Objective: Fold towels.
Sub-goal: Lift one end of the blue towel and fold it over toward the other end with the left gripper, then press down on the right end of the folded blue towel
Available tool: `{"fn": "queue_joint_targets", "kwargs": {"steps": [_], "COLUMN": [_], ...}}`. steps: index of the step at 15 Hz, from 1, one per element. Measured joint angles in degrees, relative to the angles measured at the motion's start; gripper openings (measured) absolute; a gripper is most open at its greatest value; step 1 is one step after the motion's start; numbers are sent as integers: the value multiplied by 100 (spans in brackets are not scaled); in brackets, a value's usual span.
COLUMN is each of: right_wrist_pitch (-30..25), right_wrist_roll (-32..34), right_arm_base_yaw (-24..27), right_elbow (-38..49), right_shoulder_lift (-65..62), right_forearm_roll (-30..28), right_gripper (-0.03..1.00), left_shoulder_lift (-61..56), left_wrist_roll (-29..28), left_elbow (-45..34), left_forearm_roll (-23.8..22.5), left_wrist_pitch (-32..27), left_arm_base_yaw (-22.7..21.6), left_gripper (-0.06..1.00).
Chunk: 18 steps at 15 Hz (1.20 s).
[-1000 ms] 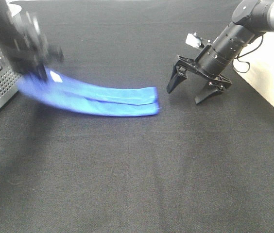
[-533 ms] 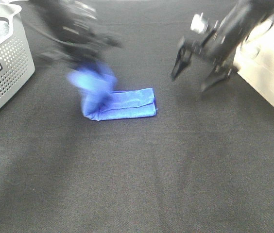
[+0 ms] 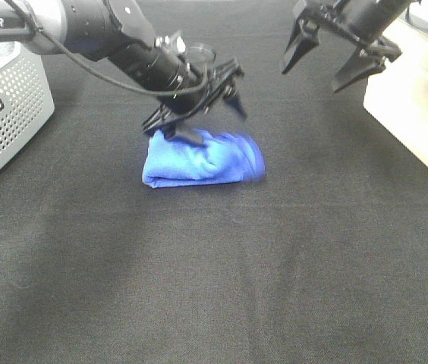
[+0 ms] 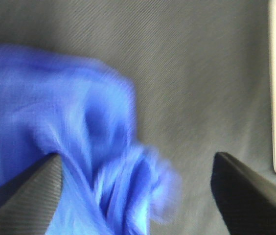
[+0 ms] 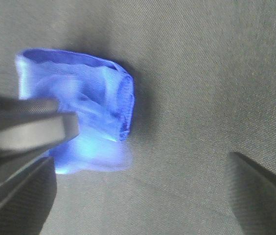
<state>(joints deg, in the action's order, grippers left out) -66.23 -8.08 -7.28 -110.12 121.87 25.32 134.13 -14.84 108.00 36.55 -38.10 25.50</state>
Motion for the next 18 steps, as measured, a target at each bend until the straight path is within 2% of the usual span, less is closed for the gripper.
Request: {"fn": "queue_joint_targets", "kwargs": {"steps": [3,5,7,9,10,11,13,15,18], "right_wrist_pitch": [-29,-17,92,149,223,298,556,728,968], "right_wrist_roll": [0,-34,-424,-997,-1381,-1553,-1707,-1828,-1805], "right_arm_base_yaw": [0,0,0,-63,-298,-521,-1003,-1266,-991], "right_elbow": [0,86,338,504,527,544,550,550,550], "right_shoulder_lift": [-6,-6,0,143,401,590,957,1283,1473], "right_forearm_roll": [80,504,1404,2378,2911,3100,3203,3272,3128], "right_gripper": [87,87,87,87,87,87,87,87,87], "left_shoulder_lift": [-235,-567,-882,-940,-968,-968,-968,-968,-974], "left_wrist_roll": [498,814,865,865,865,865,865,882,882], "left_elbow": [6,52,52,52,52,52,52,52,52], "left_forearm_roll": [-69,-206,-286,-315,-315,-315,-332,-338,-361], "left_wrist_pitch": [74,92,92,74,57,46,17,0,0], "left_arm_base_yaw": [-126,-521,-1089,-1369,-1513,-1570,-1599,-1599,-1599], "left_gripper": [80,80,80,80,80,80,80,80,80]}}
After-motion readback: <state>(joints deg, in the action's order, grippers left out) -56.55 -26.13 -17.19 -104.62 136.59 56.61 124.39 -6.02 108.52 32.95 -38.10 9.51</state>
